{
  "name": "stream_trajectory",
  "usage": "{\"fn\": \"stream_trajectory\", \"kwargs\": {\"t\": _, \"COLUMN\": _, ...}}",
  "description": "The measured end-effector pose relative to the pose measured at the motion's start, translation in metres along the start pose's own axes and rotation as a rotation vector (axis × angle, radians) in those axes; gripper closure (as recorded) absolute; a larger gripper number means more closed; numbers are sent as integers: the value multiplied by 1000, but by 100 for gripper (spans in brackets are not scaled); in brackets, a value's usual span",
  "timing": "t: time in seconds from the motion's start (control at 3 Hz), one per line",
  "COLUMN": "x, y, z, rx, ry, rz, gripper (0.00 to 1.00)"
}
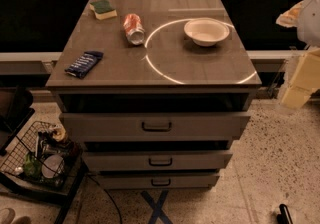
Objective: Place coke can upright
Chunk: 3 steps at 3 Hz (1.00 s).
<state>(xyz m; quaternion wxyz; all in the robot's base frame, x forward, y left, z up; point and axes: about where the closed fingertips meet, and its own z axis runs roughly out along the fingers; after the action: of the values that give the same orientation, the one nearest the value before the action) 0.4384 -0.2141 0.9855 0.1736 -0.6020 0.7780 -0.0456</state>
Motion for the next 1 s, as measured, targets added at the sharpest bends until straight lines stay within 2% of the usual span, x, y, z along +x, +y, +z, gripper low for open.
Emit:
{"fn": "stream_trajectory", "kwargs": {"t": 0.33, "x": 0, "y": 0, "z": 0, "rx": 0, "ry": 0, "rz": 0, "gripper": 0}}
{"fn": "stream_trajectory", "kwargs": {"t": 0.67, "x": -26, "y": -31, "z": 8, "rx": 31, "ry": -80, "rz": 56, "gripper": 0}}
{"fn": "stream_trajectory", "kwargs": {"t": 1.0, "x": -60, "y": -81, "z": 24, "rx": 29, "ry": -177, "rz": 161, "gripper": 0}}
